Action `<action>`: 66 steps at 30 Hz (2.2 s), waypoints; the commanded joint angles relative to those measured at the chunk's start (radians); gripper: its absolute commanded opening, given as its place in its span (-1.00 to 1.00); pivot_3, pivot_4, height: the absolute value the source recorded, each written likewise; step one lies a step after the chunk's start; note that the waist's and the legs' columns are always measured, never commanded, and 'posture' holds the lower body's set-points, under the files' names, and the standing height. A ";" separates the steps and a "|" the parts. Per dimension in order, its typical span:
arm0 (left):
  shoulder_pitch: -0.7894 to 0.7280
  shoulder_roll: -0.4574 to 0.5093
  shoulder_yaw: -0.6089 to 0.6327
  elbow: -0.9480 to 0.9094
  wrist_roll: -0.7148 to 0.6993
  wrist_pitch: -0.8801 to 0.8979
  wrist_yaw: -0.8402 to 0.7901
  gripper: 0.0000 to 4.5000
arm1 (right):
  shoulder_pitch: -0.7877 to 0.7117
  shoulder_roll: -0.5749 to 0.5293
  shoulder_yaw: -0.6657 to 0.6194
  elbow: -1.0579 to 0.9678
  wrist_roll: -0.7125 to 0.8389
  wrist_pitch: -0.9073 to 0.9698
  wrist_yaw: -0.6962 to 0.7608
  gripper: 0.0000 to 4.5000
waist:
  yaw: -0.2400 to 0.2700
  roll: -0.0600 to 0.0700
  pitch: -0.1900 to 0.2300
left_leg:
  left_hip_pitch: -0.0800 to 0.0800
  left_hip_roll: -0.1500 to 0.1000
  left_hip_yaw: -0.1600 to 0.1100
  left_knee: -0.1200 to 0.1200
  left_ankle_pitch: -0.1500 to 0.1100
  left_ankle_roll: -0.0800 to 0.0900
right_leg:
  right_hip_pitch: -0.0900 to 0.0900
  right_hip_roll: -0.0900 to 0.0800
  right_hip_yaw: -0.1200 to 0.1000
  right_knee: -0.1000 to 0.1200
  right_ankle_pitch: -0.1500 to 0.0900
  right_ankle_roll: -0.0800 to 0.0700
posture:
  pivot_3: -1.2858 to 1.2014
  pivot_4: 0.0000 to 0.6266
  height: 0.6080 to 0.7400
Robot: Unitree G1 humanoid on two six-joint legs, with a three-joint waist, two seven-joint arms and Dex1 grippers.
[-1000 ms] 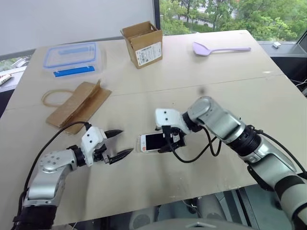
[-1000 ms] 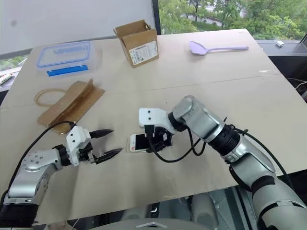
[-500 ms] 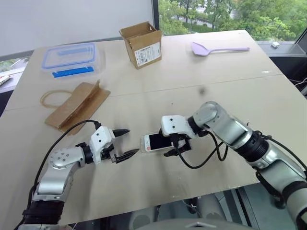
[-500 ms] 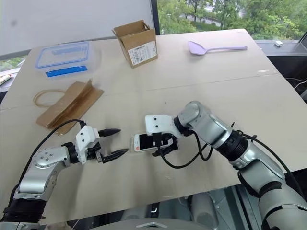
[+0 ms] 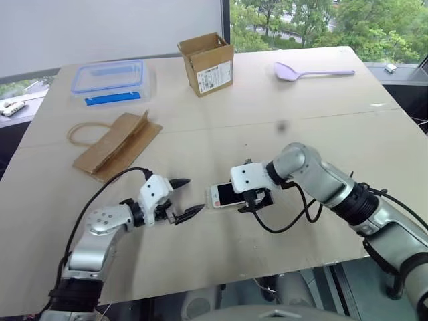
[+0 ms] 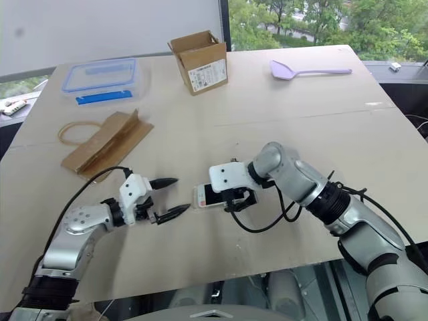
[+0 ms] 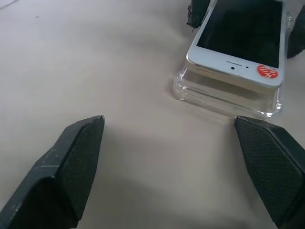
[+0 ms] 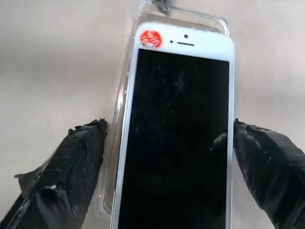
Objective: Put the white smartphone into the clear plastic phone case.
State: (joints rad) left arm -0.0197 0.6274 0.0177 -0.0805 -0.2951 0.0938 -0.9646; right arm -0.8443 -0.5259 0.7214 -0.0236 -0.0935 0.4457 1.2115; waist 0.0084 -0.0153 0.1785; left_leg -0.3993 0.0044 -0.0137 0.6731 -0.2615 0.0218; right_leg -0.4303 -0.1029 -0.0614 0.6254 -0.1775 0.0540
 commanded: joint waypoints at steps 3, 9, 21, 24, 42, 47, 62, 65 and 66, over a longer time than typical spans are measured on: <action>-0.071 -0.038 -0.035 -0.049 -0.005 0.027 0.029 1.00 | 0.009 -0.090 -0.057 0.040 -0.058 -0.022 -0.001 0.98 | 0.006 0.000 0.000 | 0.001 0.000 -0.001 0.000 0.000 0.000 | 0.000 0.001 0.000 0.001 0.000 0.000 | 0.03 -0.52 1.00; -0.133 -0.074 -0.071 -0.039 0.005 0.046 0.047 1.00 | 0.019 -0.142 -0.098 0.040 -0.053 -0.016 0.010 0.98 | 0.004 0.000 0.000 | 0.001 0.000 0.001 0.000 0.000 0.000 | 0.001 0.001 0.001 0.001 0.000 0.000 | 0.03 -0.52 1.00; -0.065 -0.007 -0.001 -0.045 -0.020 0.040 0.025 1.00 | 0.092 -0.049 -0.371 -0.110 0.153 0.259 -0.116 0.98 | -0.018 0.000 0.000 | 0.001 0.002 0.001 -0.001 0.000 0.000 | -0.001 0.002 0.002 0.001 0.000 0.000 | 0.03 -0.52 1.00; -0.046 -0.009 0.000 -0.059 -0.030 0.049 0.028 0.89 | 0.071 0.016 -0.391 -0.065 0.133 0.295 -0.218 0.87 | -0.021 0.000 0.000 | 0.001 0.002 0.002 -0.001 0.000 0.000 | -0.001 0.002 0.002 0.001 0.000 0.000 | 0.03 -0.52 1.00; 0.055 0.043 0.039 -0.183 -0.133 0.154 -0.026 -0.97 | 0.014 0.042 -0.214 0.079 0.063 0.135 -0.137 -0.99 | -0.024 0.000 0.001 | 0.001 0.002 0.003 -0.002 0.000 0.000 | -0.002 0.002 0.004 0.001 0.000 0.000 | 0.03 -0.52 1.00; 0.070 0.039 0.033 -0.178 -0.120 0.143 -0.019 -0.97 | 0.016 0.030 -0.213 0.043 0.063 0.109 -0.097 -0.99 | -0.023 0.000 0.001 | 0.001 0.002 0.003 -0.003 0.000 0.000 | -0.002 0.002 0.004 0.001 0.000 0.000 | 0.03 -0.52 1.00; 0.069 0.038 0.021 -0.126 -0.096 0.116 -0.033 -0.97 | -0.026 0.195 -0.164 0.118 0.055 0.054 -0.128 -0.99 | -0.024 0.000 0.001 | 0.001 0.002 0.003 -0.003 0.000 0.000 | -0.002 0.002 0.004 0.001 0.000 0.000 | 0.03 -0.52 1.00; 0.074 0.037 0.022 -0.125 -0.093 0.112 -0.035 -0.97 | -0.021 0.220 -0.123 0.134 0.055 0.022 -0.092 -0.99 | -0.025 0.000 0.001 | 0.001 0.002 0.003 -0.003 0.000 0.000 | -0.002 0.002 0.004 0.001 0.000 0.000 | 0.03 -0.52 1.00; 0.076 0.037 0.023 -0.126 -0.093 0.110 -0.035 -0.97 | -0.020 0.221 -0.111 0.136 0.052 0.017 -0.080 -0.99 | -0.025 0.000 0.001 | 0.001 0.002 0.003 -0.003 0.000 0.000 | -0.002 0.002 0.004 0.001 0.000 0.000 | 0.03 -0.52 1.00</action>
State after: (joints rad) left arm 0.0484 0.6620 0.0305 -0.1884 -0.3839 0.2266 -0.9931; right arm -0.8585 -0.3055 0.6019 0.1250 -0.0389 0.4894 1.1079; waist -0.0162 -0.0149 0.1791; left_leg -0.3978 0.0061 -0.0110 0.6704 -0.2615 0.0218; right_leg -0.4328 -0.1007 -0.0575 0.6262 -0.1774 0.0537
